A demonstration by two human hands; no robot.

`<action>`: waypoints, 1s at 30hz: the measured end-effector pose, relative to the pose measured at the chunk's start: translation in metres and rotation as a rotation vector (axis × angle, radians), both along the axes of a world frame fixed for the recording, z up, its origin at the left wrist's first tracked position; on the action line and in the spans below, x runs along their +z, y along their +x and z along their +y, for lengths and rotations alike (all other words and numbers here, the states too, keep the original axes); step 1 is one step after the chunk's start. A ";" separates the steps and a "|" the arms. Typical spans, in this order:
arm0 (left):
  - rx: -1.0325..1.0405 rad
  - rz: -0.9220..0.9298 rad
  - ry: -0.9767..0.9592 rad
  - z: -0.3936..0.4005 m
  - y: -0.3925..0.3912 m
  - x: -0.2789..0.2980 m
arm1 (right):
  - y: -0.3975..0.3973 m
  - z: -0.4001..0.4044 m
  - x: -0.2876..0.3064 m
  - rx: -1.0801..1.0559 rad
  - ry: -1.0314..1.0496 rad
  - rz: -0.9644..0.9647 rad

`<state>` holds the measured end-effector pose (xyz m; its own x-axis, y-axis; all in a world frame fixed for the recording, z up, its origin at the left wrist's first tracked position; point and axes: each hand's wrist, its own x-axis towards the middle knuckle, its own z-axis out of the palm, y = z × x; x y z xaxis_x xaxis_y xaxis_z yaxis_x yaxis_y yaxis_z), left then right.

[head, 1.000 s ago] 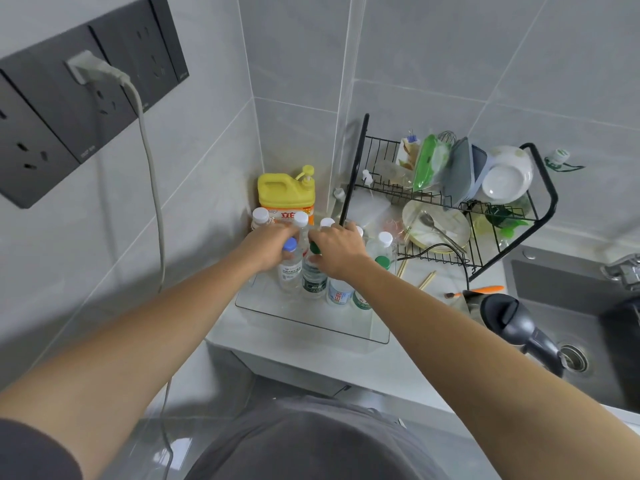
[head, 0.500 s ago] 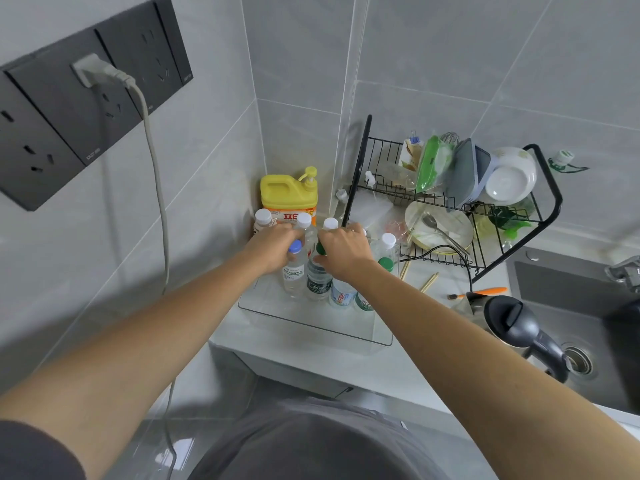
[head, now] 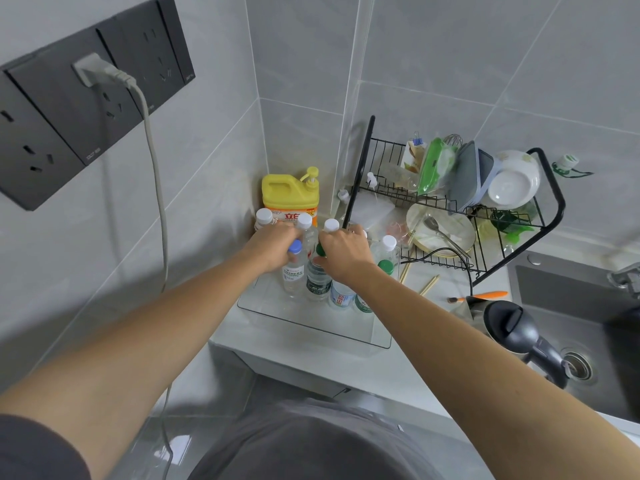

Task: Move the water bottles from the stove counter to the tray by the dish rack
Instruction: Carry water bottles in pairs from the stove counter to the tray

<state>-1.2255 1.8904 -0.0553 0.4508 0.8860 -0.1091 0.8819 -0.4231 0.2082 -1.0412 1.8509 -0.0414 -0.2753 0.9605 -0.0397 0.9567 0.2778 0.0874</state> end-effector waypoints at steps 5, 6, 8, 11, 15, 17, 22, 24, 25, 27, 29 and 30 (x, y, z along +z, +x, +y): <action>-0.001 0.001 -0.005 0.002 0.000 -0.001 | -0.001 0.002 -0.001 0.010 0.009 -0.024; 0.002 0.001 -0.006 0.003 0.000 -0.001 | 0.000 0.002 0.000 0.012 0.006 -0.026; 0.007 0.000 -0.006 0.004 0.000 -0.001 | 0.001 0.002 0.000 0.019 0.003 -0.018; 0.005 0.014 -0.004 0.005 0.001 0.000 | 0.002 0.003 0.001 0.036 -0.007 -0.007; -0.001 0.024 0.006 0.004 0.000 -0.001 | 0.002 0.003 0.003 0.044 -0.018 0.002; -0.001 0.024 0.004 0.004 0.000 -0.001 | 0.003 0.002 0.003 0.037 -0.017 0.024; -0.006 0.038 -0.008 -0.001 0.001 0.004 | 0.004 -0.001 0.002 0.039 -0.015 0.046; 0.002 0.040 -0.002 -0.003 0.000 0.009 | 0.007 0.000 0.001 0.064 -0.007 0.064; 0.015 0.021 0.021 -0.005 0.000 0.013 | 0.009 0.000 0.001 0.074 0.001 0.095; 0.057 -0.049 0.119 -0.006 0.003 0.023 | 0.013 -0.003 0.001 0.066 0.032 0.195; 0.077 -0.115 0.247 -0.006 0.007 0.032 | 0.020 -0.007 0.006 0.030 0.105 0.284; 0.064 -0.144 0.295 -0.006 0.011 0.038 | 0.025 -0.010 0.011 0.006 0.149 0.313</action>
<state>-1.2147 1.8849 -0.0175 0.3850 0.8971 0.2166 0.8793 -0.4279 0.2093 -1.0164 1.8414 -0.0309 -0.2573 0.9480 0.1876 0.9421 0.2893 -0.1698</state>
